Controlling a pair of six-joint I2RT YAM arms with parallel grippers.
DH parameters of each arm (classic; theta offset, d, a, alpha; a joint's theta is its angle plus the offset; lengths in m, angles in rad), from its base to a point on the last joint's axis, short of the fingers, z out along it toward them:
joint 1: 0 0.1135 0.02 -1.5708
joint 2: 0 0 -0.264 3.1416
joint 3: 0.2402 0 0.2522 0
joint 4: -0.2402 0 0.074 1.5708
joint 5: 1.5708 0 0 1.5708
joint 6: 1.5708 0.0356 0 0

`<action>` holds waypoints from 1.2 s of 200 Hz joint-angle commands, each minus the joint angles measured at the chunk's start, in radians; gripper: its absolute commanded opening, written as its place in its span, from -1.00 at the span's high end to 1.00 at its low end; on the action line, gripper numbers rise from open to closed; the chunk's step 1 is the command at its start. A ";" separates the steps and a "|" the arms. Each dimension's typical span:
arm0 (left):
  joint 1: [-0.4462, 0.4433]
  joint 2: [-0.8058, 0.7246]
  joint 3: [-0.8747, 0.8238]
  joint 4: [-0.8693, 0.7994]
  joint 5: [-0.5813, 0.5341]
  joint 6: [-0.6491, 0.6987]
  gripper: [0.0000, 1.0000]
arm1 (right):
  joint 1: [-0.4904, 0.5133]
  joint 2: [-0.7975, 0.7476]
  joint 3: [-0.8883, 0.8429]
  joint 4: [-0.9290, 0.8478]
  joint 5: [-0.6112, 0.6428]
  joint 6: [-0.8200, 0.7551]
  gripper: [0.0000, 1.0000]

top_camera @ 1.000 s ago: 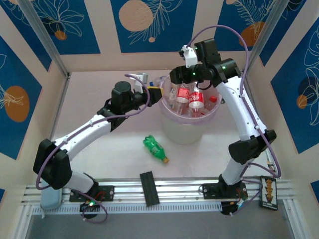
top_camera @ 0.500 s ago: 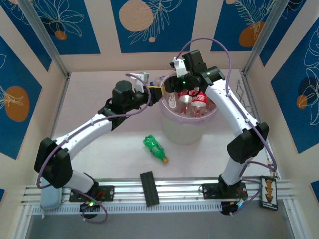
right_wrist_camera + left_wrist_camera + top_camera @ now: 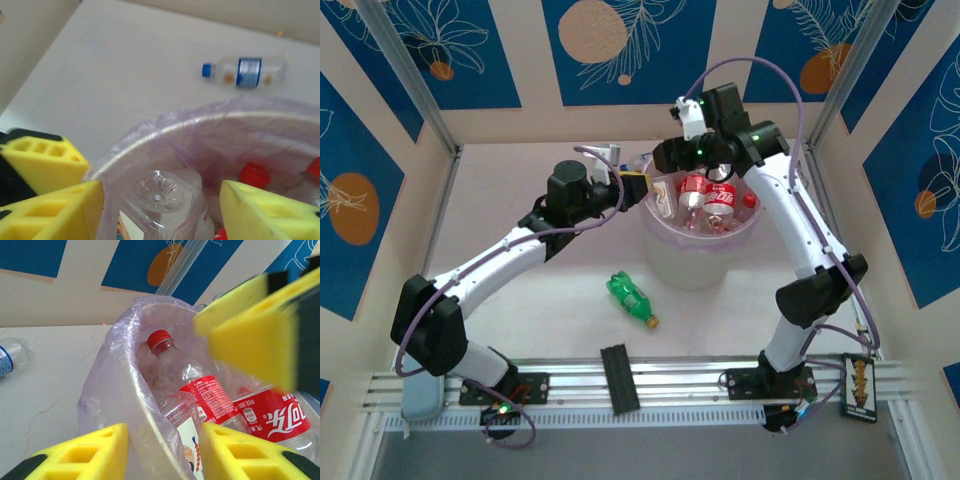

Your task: Put the plastic bottles in the bin

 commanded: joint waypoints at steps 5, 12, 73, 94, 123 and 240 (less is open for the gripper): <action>-0.012 0.009 0.026 -0.047 -0.013 0.028 0.15 | -0.024 -0.027 0.077 -0.083 0.060 -0.027 -0.29; -0.012 0.008 0.024 -0.047 -0.013 0.029 0.16 | -0.039 -0.037 0.074 -0.092 0.078 -0.026 -0.28; -0.013 0.020 0.019 -0.043 -0.007 0.029 0.16 | -0.229 -0.134 -0.110 -0.116 0.097 0.011 -0.27; -0.013 0.022 0.020 -0.041 -0.009 0.026 0.16 | -0.238 -0.139 -0.148 -0.116 0.074 0.016 -0.32; -0.014 0.024 0.022 -0.038 -0.007 0.024 0.16 | -0.225 -0.133 -0.185 -0.103 0.001 0.024 -0.30; -0.019 0.020 0.019 -0.036 -0.014 0.028 0.17 | -0.036 -0.116 -0.215 -0.055 -0.087 0.084 -0.19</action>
